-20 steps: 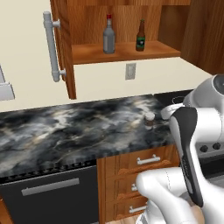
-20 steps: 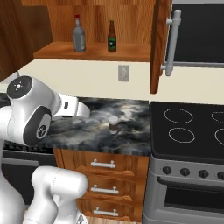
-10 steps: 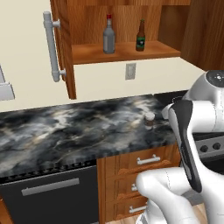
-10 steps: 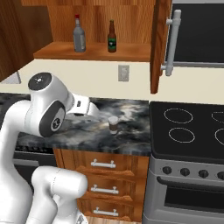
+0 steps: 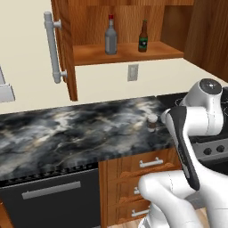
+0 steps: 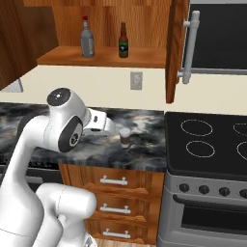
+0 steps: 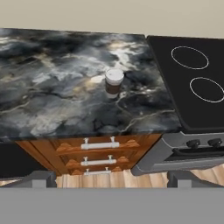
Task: Sort all alcoholic drinks to one cabinet, and non-alcoholic drinks to the other.
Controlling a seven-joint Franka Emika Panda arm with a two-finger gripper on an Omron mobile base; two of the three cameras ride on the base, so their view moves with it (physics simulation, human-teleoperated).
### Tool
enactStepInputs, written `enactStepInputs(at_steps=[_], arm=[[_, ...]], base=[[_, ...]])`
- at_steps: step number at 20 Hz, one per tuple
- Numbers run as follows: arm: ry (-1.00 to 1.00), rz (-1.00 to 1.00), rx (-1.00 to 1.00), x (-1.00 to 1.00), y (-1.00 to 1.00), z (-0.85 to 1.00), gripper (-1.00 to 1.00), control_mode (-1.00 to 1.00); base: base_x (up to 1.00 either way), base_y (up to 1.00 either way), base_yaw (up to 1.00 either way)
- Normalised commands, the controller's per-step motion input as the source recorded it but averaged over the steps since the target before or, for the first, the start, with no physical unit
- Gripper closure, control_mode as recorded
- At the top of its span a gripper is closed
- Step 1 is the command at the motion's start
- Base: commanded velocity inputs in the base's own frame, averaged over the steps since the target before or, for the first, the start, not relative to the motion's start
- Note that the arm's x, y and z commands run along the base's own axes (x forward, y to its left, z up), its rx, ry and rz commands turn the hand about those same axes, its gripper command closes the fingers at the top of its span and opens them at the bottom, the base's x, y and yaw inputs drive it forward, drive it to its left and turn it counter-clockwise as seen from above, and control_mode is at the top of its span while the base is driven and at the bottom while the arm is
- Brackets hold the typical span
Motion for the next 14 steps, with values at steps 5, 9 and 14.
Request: enactStepInputs(at_steps=[5, 9, 14], arm=[[0.0, 0.0, 0.0, 0.45, 0.0, -0.25, -1.0, -1.0], [0.0, -0.01, 0.0, 0.47, -0.02, -0.2, -1.0, -1.0], [0.01, -0.01, 0.01, 0.48, -0.06, -0.22, -1.0, -1.0]], base=[[0.0, 0.0, 0.0], [0.0, 0.0, 0.0], [0.0, 0.0, 0.0]])
